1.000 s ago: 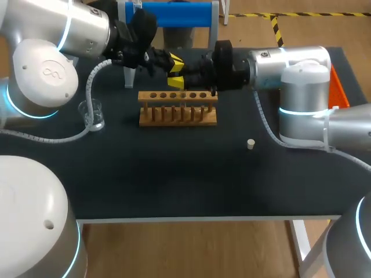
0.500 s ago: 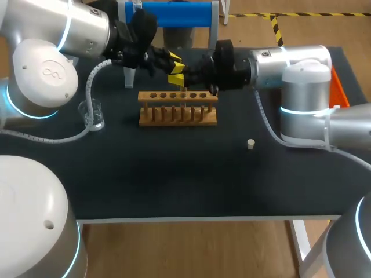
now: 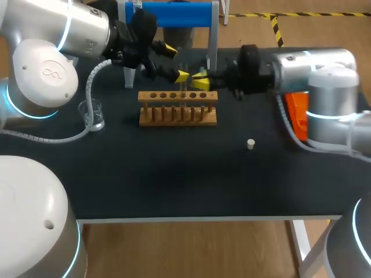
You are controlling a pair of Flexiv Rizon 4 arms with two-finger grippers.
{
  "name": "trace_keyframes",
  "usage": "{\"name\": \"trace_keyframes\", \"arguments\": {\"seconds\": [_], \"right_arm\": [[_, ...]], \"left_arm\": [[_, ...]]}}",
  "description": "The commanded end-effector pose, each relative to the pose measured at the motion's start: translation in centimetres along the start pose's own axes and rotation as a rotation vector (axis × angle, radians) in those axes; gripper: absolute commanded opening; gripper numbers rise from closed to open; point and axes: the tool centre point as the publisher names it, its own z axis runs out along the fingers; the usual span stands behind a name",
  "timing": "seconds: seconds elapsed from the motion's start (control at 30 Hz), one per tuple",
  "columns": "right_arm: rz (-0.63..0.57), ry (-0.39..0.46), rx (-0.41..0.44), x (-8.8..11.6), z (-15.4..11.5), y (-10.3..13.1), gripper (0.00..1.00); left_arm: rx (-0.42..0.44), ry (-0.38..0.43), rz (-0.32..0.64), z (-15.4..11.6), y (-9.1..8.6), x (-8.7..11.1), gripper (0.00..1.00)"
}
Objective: Invert the test tube, pick up the pipette, mount the tip to pipette, aspirate from beaker and dispense into the tube, eject the tip, return the pipette, and cap with the stopper.
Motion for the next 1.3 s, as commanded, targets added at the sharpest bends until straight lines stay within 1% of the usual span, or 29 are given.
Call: {"name": "trace_keyframes", "arguments": {"seconds": [0.03,0.3,0.5,0.67,0.83,1.3], "right_arm": [[-0.001,-0.014,-0.001,2.3,-5.5,0.6,0.00],[-0.007,-0.044,-0.018,4.0,-11.7,0.4,0.00],[0.007,-0.065,-0.020,4.8,-14.9,-0.6,0.00],[0.021,-0.084,-0.019,5.3,-16.6,-1.6,0.00],[0.048,-0.114,-0.021,5.2,-18.1,-2.7,0.00],[0.045,-0.155,0.022,5.7,-19.5,-4.0,0.00]], "left_arm": [[0.001,0.003,0.001,-0.1,0.1,0.0,1.00],[0.001,0.003,0.001,-0.1,0.1,0.0,1.00],[0.001,0.003,0.001,-0.1,0.1,0.0,1.00],[0.001,0.003,0.001,-0.1,0.1,0.0,1.00],[0.001,0.003,0.001,-0.1,0.1,0.0,1.00],[0.001,0.003,0.001,-0.1,0.1,0.0,1.00]]}}
